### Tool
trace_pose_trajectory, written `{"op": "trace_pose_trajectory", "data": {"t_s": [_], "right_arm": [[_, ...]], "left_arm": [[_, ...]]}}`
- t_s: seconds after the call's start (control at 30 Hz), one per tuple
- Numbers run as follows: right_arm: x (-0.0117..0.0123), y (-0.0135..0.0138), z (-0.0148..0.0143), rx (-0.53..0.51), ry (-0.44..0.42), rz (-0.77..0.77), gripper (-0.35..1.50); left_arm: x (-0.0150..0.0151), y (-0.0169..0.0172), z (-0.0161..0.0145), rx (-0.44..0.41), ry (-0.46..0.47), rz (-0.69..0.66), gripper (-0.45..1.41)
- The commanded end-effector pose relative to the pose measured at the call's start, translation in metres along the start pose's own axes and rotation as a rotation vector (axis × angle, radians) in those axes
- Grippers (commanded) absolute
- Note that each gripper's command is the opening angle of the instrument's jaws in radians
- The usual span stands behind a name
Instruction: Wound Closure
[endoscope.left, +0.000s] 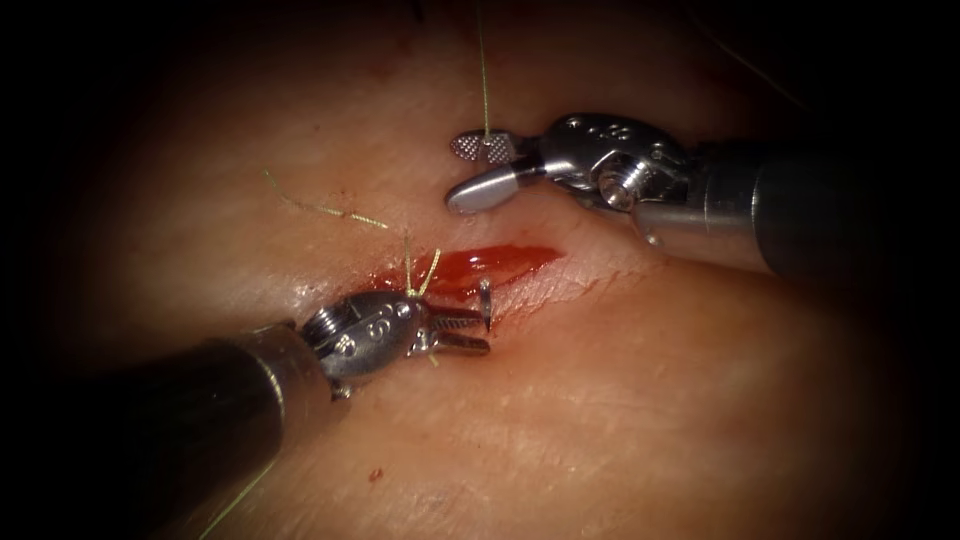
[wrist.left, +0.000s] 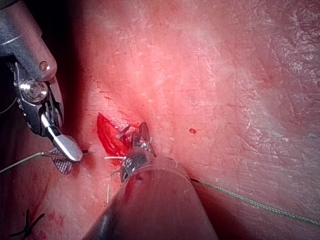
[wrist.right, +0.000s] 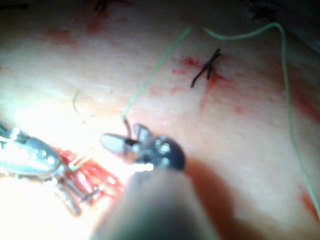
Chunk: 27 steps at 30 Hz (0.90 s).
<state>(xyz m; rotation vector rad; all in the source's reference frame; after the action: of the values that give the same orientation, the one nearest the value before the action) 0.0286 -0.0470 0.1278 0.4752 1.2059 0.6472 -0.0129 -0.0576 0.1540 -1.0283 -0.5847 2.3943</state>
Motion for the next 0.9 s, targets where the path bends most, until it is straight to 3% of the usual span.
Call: {"op": "trace_pose_trajectory", "data": {"t_s": [0.03, 0.17, 0.23, 0.27, 0.3, 0.33, 0.37, 0.47, 0.9], "right_arm": [[0.0009, 0.0005, 0.0006, -0.008, 0.005, -0.018, 1.46], [0.0015, 0.0007, 0.0002, -0.018, 0.007, -0.033, 1.38], [0.0015, 0.0006, -0.0001, 0.0, 0.003, -0.033, 1.21], [0.0014, 0.0005, -0.0003, 0.011, 0.0, -0.033, 0.99], [0.0013, 0.0004, -0.0004, 0.028, -0.004, -0.035, 0.61], [0.0012, 0.0002, -0.0006, 0.049, -0.009, -0.036, -0.05], [0.0011, 0.0001, -0.0007, 0.068, -0.014, -0.037, -0.35], [0.0008, -0.0002, -0.0007, 0.109, -0.025, -0.029, -0.35], [-0.0009, -0.0005, 0.0008, 0.235, -0.1, 0.25, -0.35]], "left_arm": [[-0.0001, -0.0004, 0.0007, 0.0, 0.001, 0.001, 0.14], [-0.0001, -0.0004, 0.0008, 0.005, -0.001, 0.002, 0.13], [-0.0001, -0.0003, 0.0008, 0.005, -0.004, 0.002, 0.13], [-0.0001, -0.0003, 0.0008, 0.005, -0.004, 0.002, 0.13], [-0.0002, -0.0003, 0.0008, 0.005, -0.004, 0.002, 0.13], [-0.0002, -0.0003, 0.0008, 0.005, -0.004, 0.002, 0.13], [-0.0002, -0.0003, 0.0008, 0.005, -0.004, 0.002, 0.13], [-0.0002, -0.0003, 0.0007, 0.006, -0.007, 0.002, 0.13], [-0.0002, -0.0003, 0.0007, 0.006, -0.007, 0.008, 0.13]]}}
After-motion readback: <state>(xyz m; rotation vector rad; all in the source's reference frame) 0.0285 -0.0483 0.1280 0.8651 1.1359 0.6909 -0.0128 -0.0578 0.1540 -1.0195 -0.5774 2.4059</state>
